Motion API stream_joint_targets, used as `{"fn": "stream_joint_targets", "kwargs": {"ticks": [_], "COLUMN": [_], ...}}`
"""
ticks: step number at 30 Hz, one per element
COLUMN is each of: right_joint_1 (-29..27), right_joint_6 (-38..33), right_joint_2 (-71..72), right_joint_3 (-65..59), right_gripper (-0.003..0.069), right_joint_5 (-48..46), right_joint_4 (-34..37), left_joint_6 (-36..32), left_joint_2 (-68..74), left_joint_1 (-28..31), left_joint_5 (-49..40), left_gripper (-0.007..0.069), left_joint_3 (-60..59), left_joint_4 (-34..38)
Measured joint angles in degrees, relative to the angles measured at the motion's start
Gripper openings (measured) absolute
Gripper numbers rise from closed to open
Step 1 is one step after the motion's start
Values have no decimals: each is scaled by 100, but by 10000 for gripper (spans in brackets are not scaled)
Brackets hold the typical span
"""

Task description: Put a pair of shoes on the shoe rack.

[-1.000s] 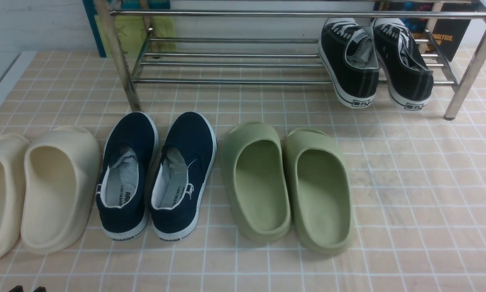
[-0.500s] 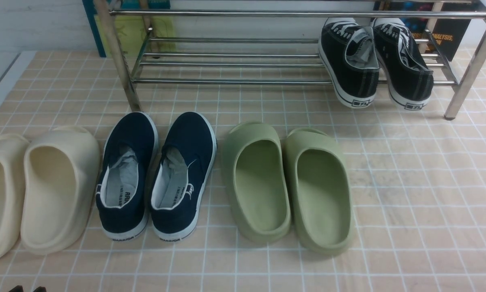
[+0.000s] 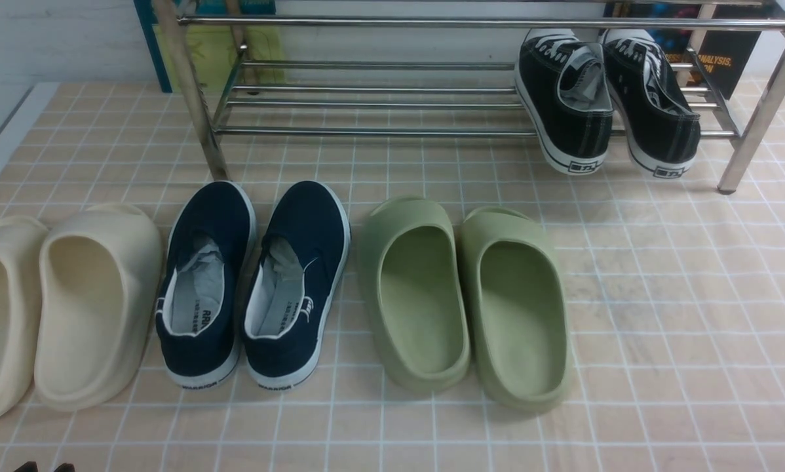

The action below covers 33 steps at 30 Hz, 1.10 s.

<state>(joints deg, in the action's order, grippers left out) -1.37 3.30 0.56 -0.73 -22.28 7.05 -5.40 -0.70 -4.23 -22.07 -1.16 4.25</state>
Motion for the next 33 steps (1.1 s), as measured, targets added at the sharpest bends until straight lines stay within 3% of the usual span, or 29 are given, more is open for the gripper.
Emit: {"fn": "stream_joint_targets", "kwargs": {"ticks": [33], "right_joint_1": [0], "right_joint_6": [47], "right_joint_2": [0], "right_joint_3": [0], "right_gripper": [0], "right_joint_5": [0], "right_joint_4": [6], "left_joint_6": [0], "left_joint_2": [0], "left_joint_1": [0], "left_joint_5": [0], "left_gripper": [240], "left_joint_3": [0], "left_joint_4": [0]}}
